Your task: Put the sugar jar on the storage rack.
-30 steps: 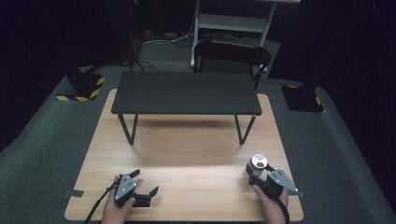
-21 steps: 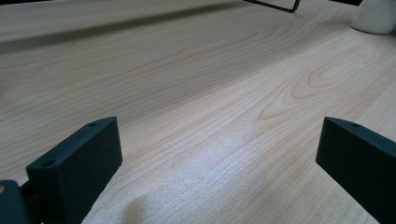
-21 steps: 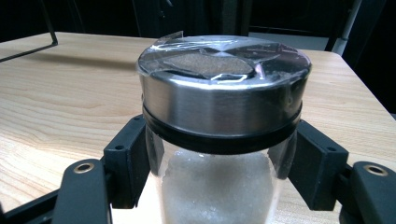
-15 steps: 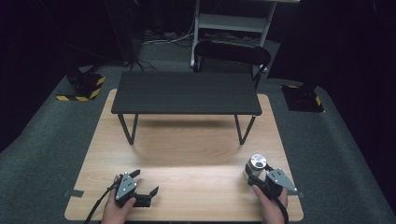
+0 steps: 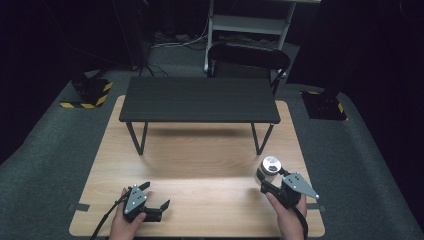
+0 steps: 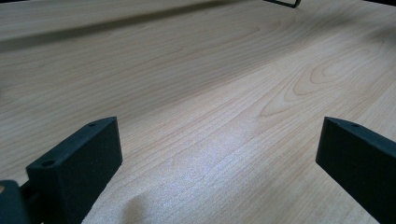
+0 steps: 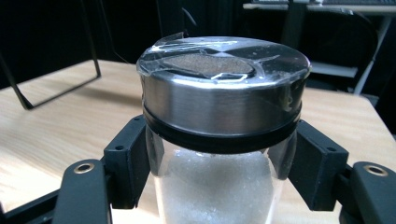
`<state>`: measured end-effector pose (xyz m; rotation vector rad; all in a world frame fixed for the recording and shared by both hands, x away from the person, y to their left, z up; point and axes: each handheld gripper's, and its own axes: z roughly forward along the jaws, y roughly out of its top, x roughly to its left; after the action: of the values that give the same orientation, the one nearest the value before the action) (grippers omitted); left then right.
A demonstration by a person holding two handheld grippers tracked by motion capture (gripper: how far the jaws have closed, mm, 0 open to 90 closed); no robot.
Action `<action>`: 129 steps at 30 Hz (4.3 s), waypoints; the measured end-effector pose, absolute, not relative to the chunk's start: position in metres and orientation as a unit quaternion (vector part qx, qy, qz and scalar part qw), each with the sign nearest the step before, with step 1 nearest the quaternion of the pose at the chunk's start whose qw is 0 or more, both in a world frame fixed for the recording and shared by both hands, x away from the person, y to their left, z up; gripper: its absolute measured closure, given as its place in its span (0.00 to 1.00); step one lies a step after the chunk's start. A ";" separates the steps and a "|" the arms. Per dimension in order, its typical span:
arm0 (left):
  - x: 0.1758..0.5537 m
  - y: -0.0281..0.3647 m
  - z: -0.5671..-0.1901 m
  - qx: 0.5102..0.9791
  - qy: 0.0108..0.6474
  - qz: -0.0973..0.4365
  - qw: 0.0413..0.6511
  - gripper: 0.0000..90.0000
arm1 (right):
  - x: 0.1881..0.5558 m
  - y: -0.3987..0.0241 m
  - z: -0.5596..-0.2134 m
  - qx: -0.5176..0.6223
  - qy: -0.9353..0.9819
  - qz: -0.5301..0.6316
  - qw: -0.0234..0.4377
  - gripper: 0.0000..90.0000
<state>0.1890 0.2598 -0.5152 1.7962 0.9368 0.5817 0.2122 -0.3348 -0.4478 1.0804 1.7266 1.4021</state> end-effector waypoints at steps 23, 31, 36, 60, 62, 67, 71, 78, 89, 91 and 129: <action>0.190 0.261 -0.515 0.742 0.384 0.238 0.496 0.01 | 0.268 -0.290 -0.339 0.367 0.664 0.557 0.338 0.34; 0.190 0.262 -0.515 0.744 0.381 0.237 0.496 0.01 | 0.293 -0.270 -0.316 0.358 0.668 0.553 0.345 0.35; 0.190 0.262 -0.515 0.744 0.381 0.236 0.496 0.01 | 0.309 -0.259 -0.308 0.363 0.666 0.554 0.342 0.35; 0.190 0.264 -0.516 0.745 0.376 0.236 0.499 0.01 | 0.389 -0.218 -0.310 0.382 0.658 0.548 0.348 0.35; 0.190 0.264 -0.516 0.745 0.376 0.235 0.499 0.01 | 0.394 -0.217 -0.313 0.385 0.657 0.549 0.344 0.35; 0.190 0.264 -0.516 0.744 0.376 0.235 0.500 0.00 | 0.398 -0.217 -0.318 0.390 0.655 0.551 0.338 0.34; 0.190 0.264 -0.516 0.744 0.376 0.235 0.500 0.01 | 0.400 -0.216 -0.322 0.391 0.653 0.555 0.336 0.34; 0.190 0.264 -0.516 0.744 0.377 0.235 0.500 0.01 | 0.401 -0.213 -0.325 0.388 0.654 0.555 0.337 0.34; 0.190 0.264 -0.517 0.743 0.375 0.236 0.501 0.01 | 0.403 -0.213 -0.326 0.390 0.652 0.557 0.334 0.34; 0.190 0.264 -0.517 0.743 0.375 0.235 0.502 0.01 | 0.403 -0.213 -0.325 0.390 0.653 0.556 0.333 0.34; 0.190 0.264 -0.516 0.743 0.376 0.234 0.501 0.01 | 0.304 -0.268 -0.373 0.309 0.675 0.576 0.342 0.00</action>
<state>0.1903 0.2640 -0.5165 1.7969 0.9088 0.5650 0.3038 -0.2676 -0.3735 0.8044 1.7539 1.4979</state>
